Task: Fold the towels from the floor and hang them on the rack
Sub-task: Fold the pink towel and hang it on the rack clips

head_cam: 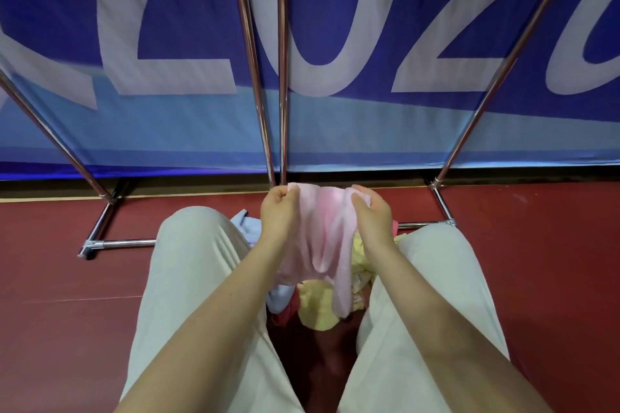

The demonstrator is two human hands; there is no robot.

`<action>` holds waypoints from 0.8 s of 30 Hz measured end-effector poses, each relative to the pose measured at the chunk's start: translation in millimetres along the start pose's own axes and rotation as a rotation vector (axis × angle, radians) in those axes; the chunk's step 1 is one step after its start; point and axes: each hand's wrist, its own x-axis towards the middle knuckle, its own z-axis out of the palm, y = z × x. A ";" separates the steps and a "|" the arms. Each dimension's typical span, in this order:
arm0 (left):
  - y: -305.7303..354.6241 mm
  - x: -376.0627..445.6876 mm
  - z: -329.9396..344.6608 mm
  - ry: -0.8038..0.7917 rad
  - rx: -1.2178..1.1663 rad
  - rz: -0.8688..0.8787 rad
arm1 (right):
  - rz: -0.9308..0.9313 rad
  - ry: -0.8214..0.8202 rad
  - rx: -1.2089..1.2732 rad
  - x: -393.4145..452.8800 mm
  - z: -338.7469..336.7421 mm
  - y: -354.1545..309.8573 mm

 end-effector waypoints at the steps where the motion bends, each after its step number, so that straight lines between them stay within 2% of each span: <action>1: 0.1 -2.1 3.3 -0.012 -0.012 -0.005 | -0.037 -0.014 0.004 -0.6 2.7 -1.1; 5: 2.2 -9.9 17.6 -0.036 -0.046 -0.002 | -0.147 -0.044 -0.011 -4.3 14.7 -7.5; 12: 4.1 -16.7 34.6 -0.063 -0.123 -0.047 | -0.200 -0.070 -0.061 -6.5 26.7 -10.5; 14: 5.1 -17.3 37.7 -0.038 -0.153 -0.081 | -0.178 -0.075 -0.066 -7.7 29.8 -13.8; 18: 8.6 -11.1 35.2 -0.035 -0.293 -0.157 | 0.085 -0.154 0.177 -5.2 36.5 -22.0; 20: 7.4 -8.8 34.6 -0.051 -0.278 -0.185 | 0.067 -0.187 0.144 -5.7 33.7 -23.1; 22: 6.1 -8.0 35.3 -0.041 -0.194 -0.196 | -0.046 -0.198 0.014 -4.9 27.3 -20.6; 24: 10.8 -10.6 35.4 -0.037 -0.210 -0.242 | -0.125 -0.217 -0.112 -5.4 21.7 -20.8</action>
